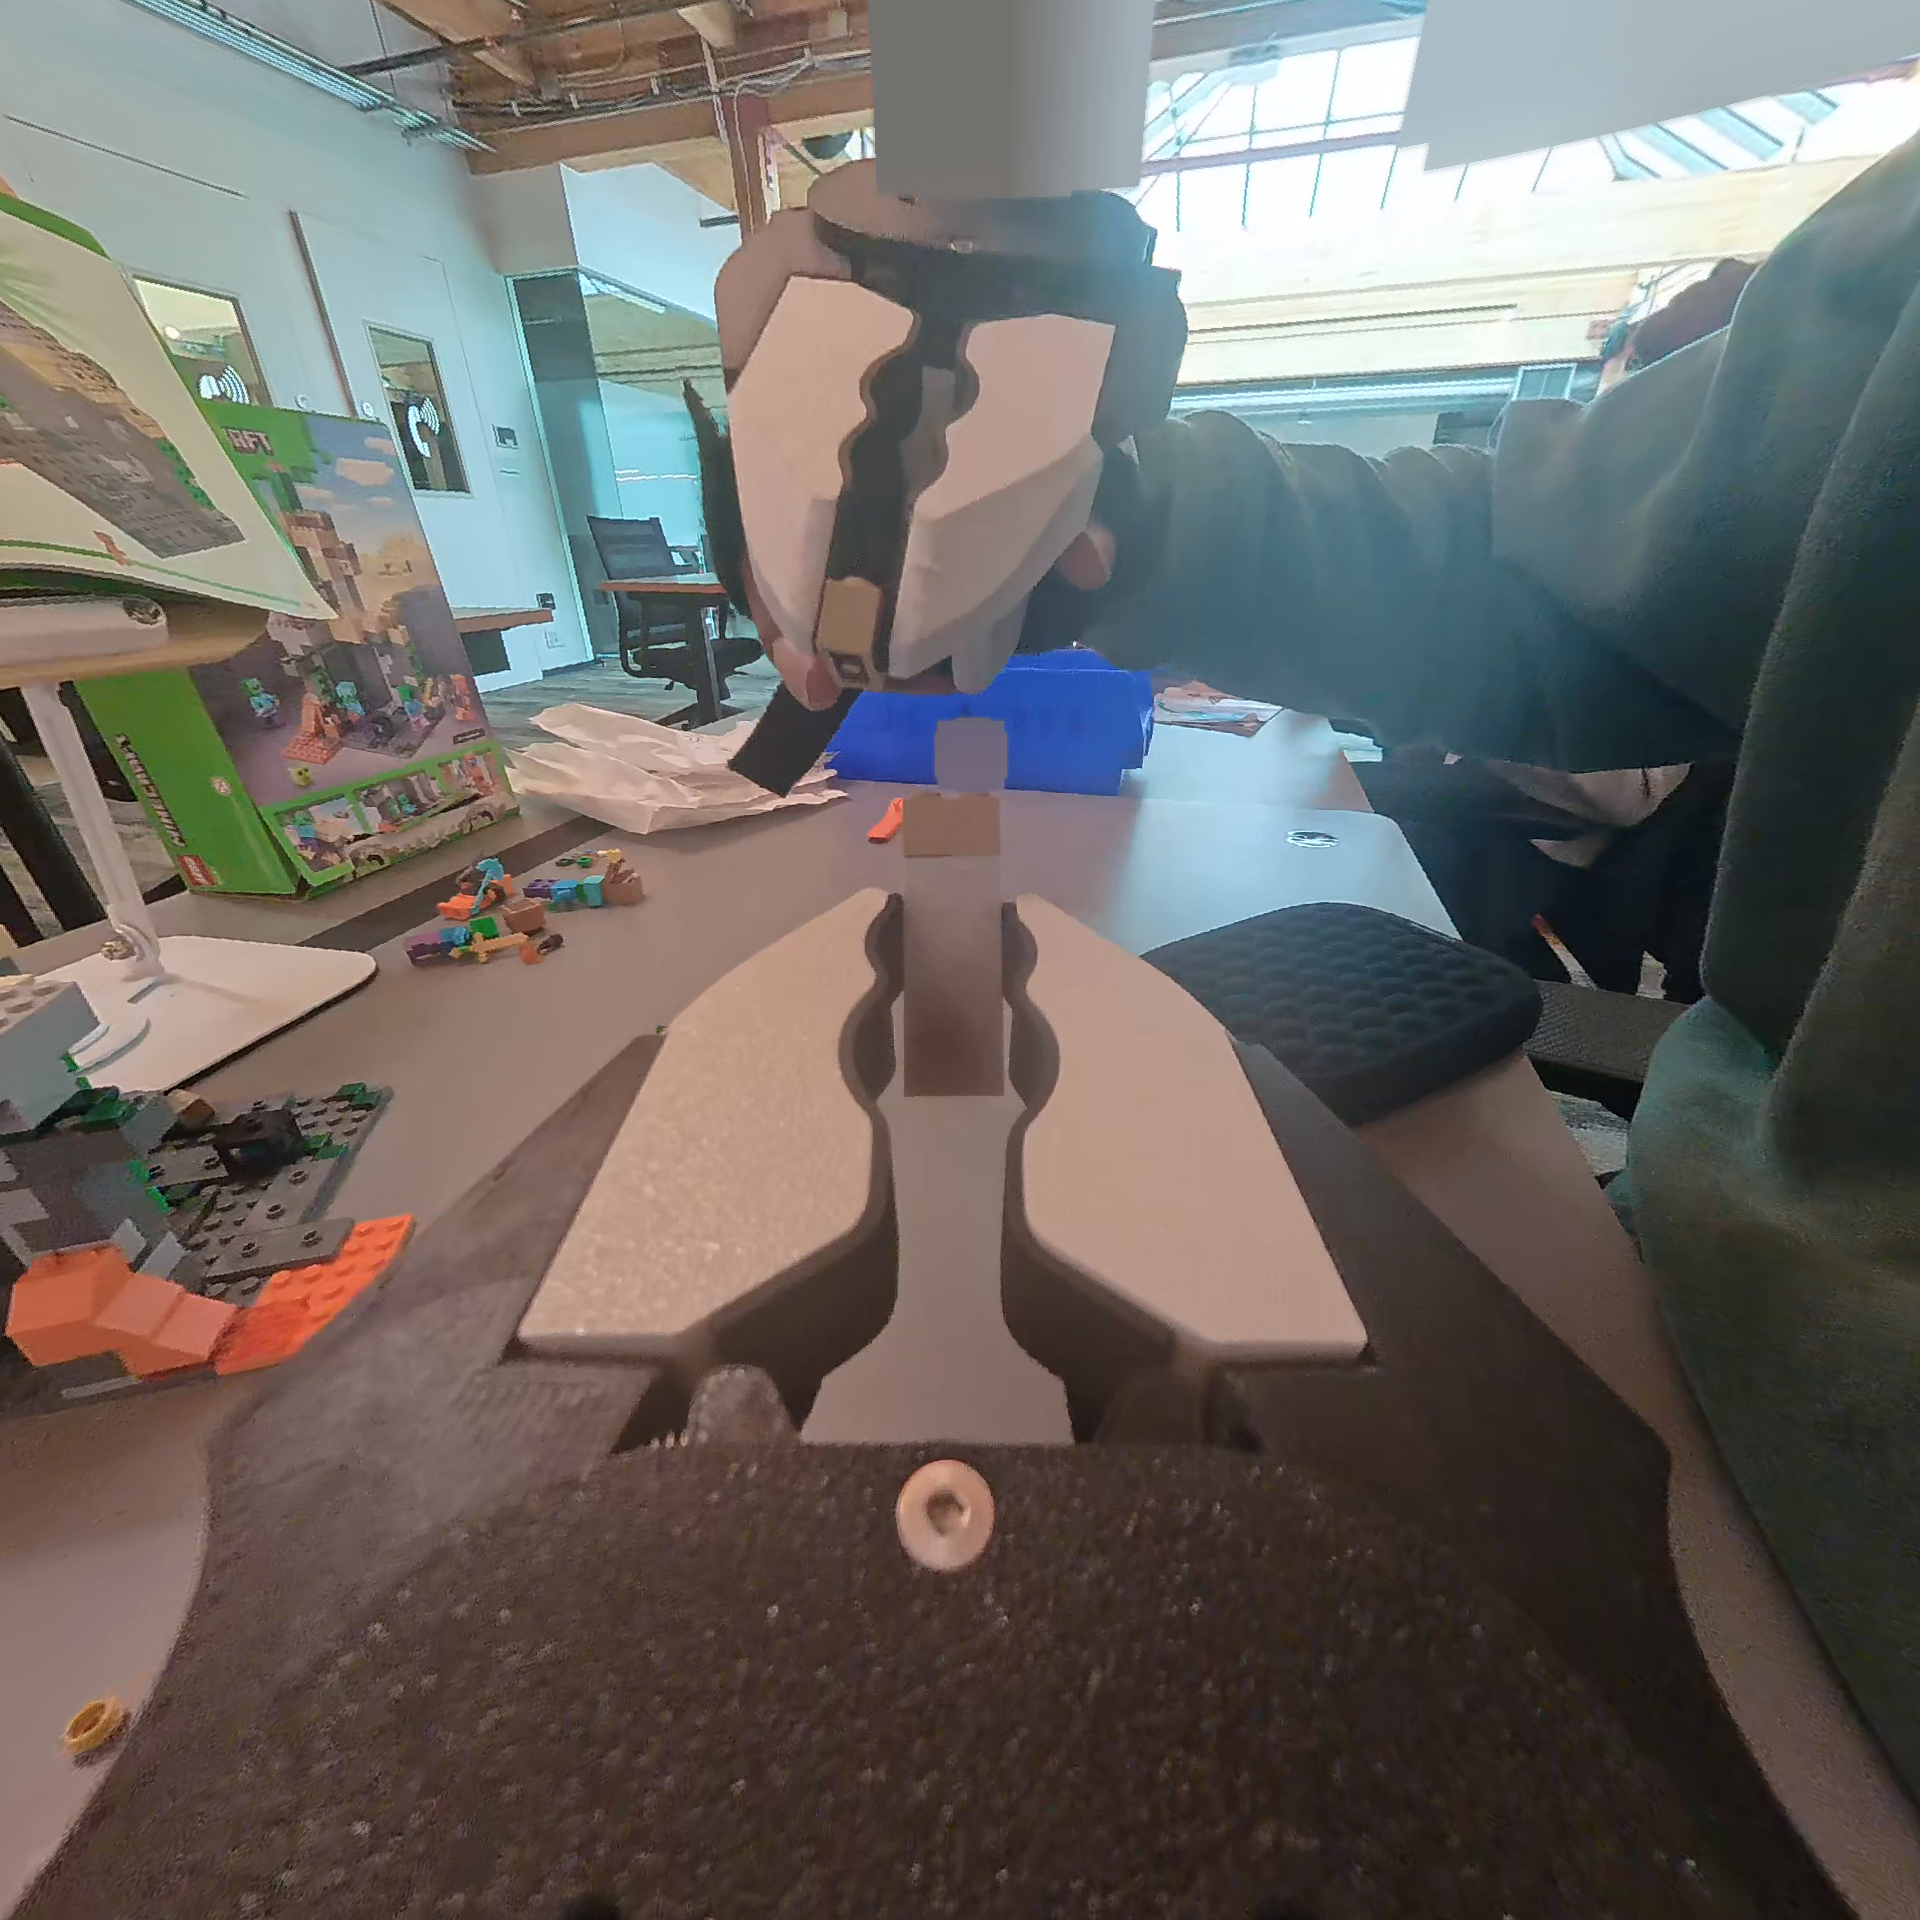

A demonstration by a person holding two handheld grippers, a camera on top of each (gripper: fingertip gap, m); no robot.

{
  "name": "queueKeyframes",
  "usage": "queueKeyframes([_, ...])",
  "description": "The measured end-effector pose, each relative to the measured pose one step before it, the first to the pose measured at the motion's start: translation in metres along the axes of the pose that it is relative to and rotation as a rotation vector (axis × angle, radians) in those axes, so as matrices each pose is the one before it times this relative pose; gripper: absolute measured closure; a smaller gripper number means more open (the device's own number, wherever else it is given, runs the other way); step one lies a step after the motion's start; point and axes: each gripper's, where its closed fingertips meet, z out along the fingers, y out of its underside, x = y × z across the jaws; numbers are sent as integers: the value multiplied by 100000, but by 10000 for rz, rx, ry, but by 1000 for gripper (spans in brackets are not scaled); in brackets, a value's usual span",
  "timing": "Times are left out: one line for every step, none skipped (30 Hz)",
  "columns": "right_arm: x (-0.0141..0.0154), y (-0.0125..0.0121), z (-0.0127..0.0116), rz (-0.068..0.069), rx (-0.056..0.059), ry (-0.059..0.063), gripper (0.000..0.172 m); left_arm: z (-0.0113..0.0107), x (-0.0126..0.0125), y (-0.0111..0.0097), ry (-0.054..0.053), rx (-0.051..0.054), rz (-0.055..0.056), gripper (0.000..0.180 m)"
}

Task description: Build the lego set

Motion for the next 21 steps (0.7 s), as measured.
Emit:
queueKeyframes([-20,62,46,-5,-30,14,164,4,26,-18,6,13,2,163])
queueKeyframes([-36,59,38,-3,-34,2,164,2,23,-30,17,15,-5,163])
queueKeyframes([-26,25,10,-6,-15,0,164,-7,64,-33,43,16,-20,163])
queueKeyframes([-22,-15,-15,-3,8,5,164,-5,55,-28,33,20,-23,163])
queueKeyframes([-16,-16,-35,5,12,1,164,5,55,-44,42,25,-34,163])
queueKeyframes([-10,-26,-49,5,9,-5,164,-3,92,-40,76,21,-56,163])
queueKeyframes([12,-10,-46,11,6,2,164,3,116,-30,95,14,-65,163])
queueKeyframes([-15,-5,-60,5,-6,-16,164,-7,121,-42,96,29,-76,163])
queueKeyframes([-24,10,-53,-7,-16,-22,164,-9,130,-70,109,49,-98,163])
queueKeyframes([-10,-3,-69,-29,-11,1,164,-21,154,-76,144,50,-128,163])
queueKeyframes([-70,-6,-83,-52,7,-22,164,-16,173,-85,169,69,-154,163])
queueKeyframes([-128,-41,-96,-70,26,-68,164,-27,268,-134,236,100,-183,163])
queueKeyframes([-175,-70,-121,-89,56,-93,164,-22,331,-156,291,125,-230,164])
queueKeyframes([-235,-87,-131,-117,73,-127,164,-29,368,-233,335,177,-288,163])
queueKeyframes([-285,-129,-152,-137,103,-163,164,-40,370,-258,353,183,-309,163])
queueKeyframes([-260,-142,-154,-112,108,-151,164,-47,335,-205,326,149,-272,163])
queueKeyframes([-276,-88,-133,-77,68,-177,164,-43,208,-118,224,92,-203,164])
queueKeyframes([-351,-32,-76,-35,21,-214,164,-36,78,-50,98,44,-90,164])
queueKeyframes([-320,-4,-22,-29,-7,-174,164,-16,88,19,88,5,-55,164])
queueKeyframes([-309,-30,35,-62,1,-137,164,-1,94,27,97,-1,-75,164])
queueKeyframes([-349,-4,85,-69,-3,-142,164,2,115,-42,103,47,-91,164])
